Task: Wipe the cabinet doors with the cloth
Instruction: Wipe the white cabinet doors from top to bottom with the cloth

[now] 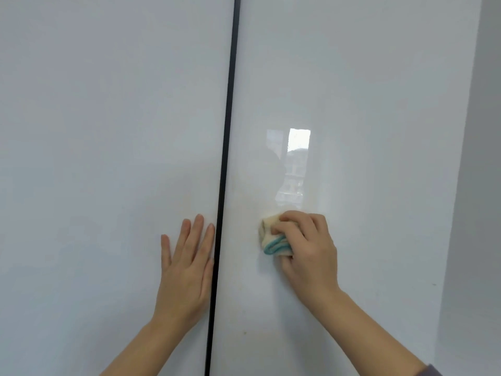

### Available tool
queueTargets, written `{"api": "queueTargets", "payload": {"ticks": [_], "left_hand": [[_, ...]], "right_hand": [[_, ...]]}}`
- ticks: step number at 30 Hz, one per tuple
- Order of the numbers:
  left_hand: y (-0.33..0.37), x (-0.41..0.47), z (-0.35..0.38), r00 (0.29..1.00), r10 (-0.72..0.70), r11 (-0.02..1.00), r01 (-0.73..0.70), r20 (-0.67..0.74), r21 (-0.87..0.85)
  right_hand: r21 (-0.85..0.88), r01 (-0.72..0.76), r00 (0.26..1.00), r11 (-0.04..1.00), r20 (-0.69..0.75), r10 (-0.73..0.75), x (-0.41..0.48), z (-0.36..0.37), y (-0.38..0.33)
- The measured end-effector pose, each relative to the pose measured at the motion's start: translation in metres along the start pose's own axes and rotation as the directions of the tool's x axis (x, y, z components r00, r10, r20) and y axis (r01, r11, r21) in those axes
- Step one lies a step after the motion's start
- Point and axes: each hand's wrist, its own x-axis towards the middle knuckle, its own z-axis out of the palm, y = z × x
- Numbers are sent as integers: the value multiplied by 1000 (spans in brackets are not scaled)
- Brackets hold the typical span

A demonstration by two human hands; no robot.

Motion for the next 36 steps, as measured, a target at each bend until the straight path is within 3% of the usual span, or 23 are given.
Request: {"api": "queueTargets", "payload": {"ticks": [9, 25, 30, 34, 36], "left_hand": [[0, 1, 0, 998, 43, 999, -44, -36, -21], [-11, 1, 5, 980, 106, 988, -123, -168, -94], [-7, 0, -1, 988, 88, 991, -100, -128, -93], [2, -2, -5, 993, 54, 998, -58, -100, -28], [6, -2, -2, 994, 39, 999, -37, -103, 17]], "right_hand": [[96, -99, 993, 990, -61, 105, 82, 37, -57], [113, -16, 998, 993, 67, 8, -79, 45, -68], [87, 135, 982, 987, 120, -144, -117, 45, -59], [62, 356, 890, 933, 283, -358, -144, 29, -42], [60, 374, 876, 925, 304, -374, -135, 18, -32]]}}
